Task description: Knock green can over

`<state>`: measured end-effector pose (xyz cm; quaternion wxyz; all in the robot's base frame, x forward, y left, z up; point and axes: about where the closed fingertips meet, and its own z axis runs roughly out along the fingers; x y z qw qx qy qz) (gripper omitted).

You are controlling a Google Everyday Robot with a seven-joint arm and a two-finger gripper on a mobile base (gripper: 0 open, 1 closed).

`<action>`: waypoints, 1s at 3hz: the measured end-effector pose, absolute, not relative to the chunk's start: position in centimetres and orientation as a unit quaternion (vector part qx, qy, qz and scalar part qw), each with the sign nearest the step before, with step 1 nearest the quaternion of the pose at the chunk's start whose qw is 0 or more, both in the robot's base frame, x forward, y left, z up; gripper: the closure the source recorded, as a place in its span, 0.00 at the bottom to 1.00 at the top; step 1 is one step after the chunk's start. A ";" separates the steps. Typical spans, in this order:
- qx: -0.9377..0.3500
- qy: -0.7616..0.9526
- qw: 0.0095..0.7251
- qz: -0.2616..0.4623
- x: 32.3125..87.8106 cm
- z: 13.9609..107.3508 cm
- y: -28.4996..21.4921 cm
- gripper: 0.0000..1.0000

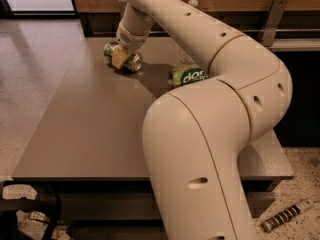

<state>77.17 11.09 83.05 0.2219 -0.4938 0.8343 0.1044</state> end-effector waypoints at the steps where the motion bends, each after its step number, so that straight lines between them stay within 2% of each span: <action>1: -0.494 0.834 0.222 0.104 77.2 83.1 11.1 0.53; 2: -0.494 0.834 0.220 0.105 77.2 82.9 11.2 0.30; 3: -0.494 0.834 0.220 0.105 77.2 82.9 11.2 0.01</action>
Offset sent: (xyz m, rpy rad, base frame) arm 0.0000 0.0000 0.0004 0.0000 -0.0001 0.0000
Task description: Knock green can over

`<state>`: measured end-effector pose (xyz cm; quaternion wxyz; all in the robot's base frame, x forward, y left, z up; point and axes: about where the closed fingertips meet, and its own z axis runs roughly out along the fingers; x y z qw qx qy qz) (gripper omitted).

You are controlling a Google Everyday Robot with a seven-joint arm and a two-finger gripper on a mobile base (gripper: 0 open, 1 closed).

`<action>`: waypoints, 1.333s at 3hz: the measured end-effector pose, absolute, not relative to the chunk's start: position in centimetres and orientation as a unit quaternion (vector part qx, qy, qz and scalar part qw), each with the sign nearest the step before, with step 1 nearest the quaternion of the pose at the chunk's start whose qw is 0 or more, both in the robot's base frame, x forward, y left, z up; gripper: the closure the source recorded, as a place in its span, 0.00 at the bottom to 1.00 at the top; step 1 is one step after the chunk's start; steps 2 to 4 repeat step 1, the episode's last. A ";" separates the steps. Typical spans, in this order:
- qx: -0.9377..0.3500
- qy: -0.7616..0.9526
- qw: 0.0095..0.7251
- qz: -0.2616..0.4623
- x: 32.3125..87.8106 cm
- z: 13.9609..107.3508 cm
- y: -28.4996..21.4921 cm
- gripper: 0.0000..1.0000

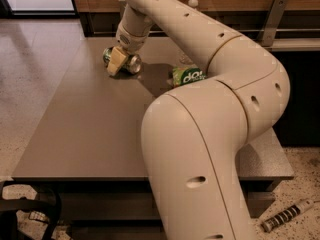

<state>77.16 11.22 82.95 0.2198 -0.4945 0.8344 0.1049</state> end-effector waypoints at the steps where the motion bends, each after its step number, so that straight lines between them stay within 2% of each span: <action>1: -0.495 0.834 0.219 0.105 77.2 82.8 11.3 0.00; 4: -0.495 0.834 0.219 0.105 77.2 82.8 11.3 0.00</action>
Offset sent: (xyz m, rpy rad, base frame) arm 0.0000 0.0000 0.0000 0.0000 0.0000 0.0000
